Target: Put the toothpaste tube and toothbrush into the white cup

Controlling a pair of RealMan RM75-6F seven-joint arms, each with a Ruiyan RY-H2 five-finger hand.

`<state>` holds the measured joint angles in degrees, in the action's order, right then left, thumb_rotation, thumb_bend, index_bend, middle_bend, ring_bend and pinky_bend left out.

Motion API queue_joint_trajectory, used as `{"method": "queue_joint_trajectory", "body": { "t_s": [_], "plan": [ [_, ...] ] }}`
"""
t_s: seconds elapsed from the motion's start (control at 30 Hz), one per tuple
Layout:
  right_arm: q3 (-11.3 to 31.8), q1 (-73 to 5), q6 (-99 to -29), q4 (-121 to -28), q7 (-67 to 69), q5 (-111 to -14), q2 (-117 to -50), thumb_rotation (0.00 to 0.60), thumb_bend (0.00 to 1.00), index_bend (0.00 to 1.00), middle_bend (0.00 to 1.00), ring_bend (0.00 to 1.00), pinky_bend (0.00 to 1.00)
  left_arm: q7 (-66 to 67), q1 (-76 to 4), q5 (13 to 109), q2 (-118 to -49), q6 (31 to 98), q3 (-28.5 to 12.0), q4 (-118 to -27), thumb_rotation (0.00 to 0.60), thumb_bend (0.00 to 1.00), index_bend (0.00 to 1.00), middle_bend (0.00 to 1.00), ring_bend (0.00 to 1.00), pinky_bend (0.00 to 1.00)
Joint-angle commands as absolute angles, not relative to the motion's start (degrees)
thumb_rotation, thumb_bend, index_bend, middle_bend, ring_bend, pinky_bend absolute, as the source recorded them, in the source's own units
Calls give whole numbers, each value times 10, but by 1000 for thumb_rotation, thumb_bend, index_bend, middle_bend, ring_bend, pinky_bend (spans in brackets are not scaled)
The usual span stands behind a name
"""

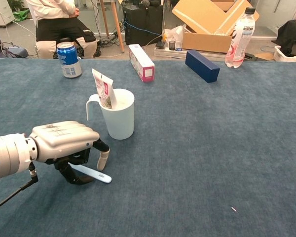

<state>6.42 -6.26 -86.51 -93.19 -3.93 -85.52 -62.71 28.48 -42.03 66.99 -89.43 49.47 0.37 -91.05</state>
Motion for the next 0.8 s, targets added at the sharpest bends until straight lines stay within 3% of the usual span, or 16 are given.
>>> {"method": "queue_joint_trajectory", "body": {
  "t_s": [0.03,0.8],
  "plan": [
    [64,-63,-865,-932,-40,-856,-627,600,0,23,112,33,346,286,-421,667,-895,494,5,-909,600,316,457,1000,1000,938],
    [64,-63,-864,-932,-37,-855,-626,600,0,23,112,33,346,286,-417,662,-901,501,11,-901,600,316,530,1000,1000,938]
  ]
}}
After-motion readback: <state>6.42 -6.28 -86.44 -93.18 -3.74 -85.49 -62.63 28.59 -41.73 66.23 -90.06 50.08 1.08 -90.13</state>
